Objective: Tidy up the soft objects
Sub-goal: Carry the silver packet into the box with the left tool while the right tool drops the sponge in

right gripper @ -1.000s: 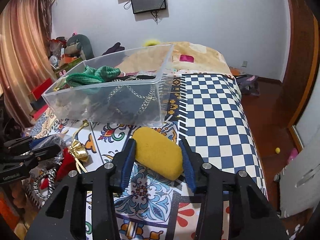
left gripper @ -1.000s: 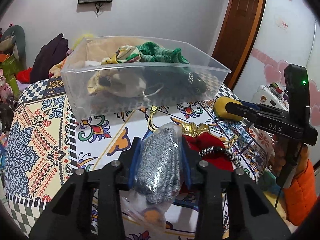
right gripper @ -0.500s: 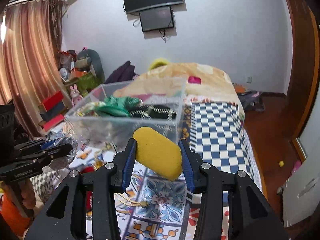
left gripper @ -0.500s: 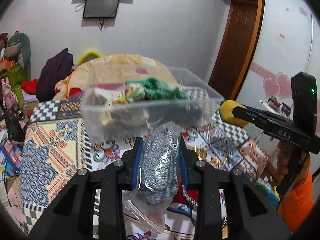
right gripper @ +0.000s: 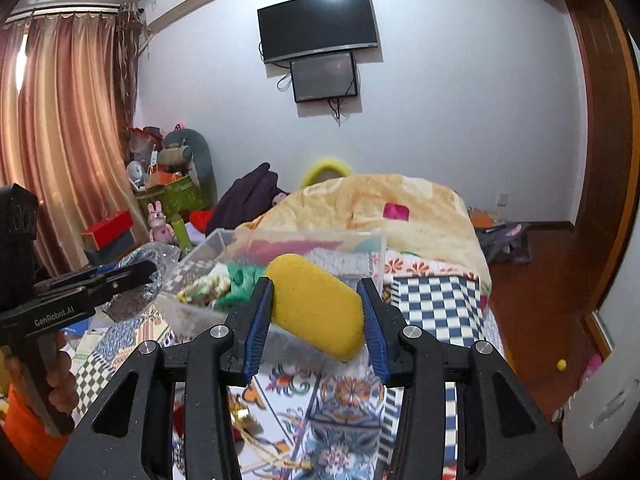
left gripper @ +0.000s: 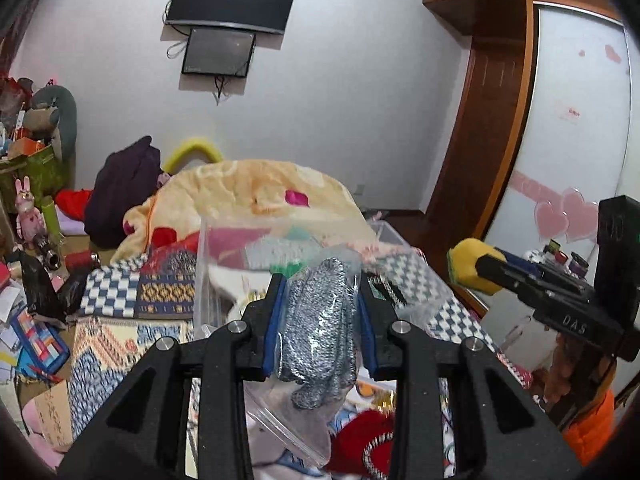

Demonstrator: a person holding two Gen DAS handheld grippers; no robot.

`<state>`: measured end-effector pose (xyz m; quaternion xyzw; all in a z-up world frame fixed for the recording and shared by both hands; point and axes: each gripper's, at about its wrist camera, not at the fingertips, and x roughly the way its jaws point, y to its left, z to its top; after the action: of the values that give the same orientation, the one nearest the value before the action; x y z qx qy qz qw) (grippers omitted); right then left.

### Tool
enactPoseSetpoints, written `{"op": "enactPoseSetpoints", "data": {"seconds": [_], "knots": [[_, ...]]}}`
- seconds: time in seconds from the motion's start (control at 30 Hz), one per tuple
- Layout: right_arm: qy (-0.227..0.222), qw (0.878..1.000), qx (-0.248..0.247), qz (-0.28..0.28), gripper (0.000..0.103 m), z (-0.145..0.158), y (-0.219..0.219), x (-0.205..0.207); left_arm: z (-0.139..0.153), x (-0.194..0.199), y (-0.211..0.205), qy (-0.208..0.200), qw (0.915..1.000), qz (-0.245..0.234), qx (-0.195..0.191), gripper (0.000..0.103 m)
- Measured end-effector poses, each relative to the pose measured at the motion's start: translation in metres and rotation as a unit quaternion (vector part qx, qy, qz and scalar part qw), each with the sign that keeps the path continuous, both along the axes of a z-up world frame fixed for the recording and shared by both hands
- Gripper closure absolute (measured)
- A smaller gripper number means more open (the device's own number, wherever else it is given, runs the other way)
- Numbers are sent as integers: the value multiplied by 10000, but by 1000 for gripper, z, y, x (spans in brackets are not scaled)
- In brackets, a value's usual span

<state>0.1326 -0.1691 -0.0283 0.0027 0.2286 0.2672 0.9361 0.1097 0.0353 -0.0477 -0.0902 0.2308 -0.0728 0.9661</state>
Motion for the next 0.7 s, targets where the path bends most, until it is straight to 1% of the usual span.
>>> {"op": "enactPoseSetpoints", "data": {"seconds": [0.13,0.27,0.4,0.7], "knots": [[-38,10000,26,9,63,3,8,8,7,12,0,-65,9999,124,89,70],[-20,10000,-15,10,63,2,19,18,6,31,0,-42,9993,297,235,70],[79,9999,-71,40,63,-2,29,28,1,47,0,23,9985,447,303,70],[386,9987,-328,-23,63,-19,42,51,-22,80,-2,327,9970,511,471,70]]}}
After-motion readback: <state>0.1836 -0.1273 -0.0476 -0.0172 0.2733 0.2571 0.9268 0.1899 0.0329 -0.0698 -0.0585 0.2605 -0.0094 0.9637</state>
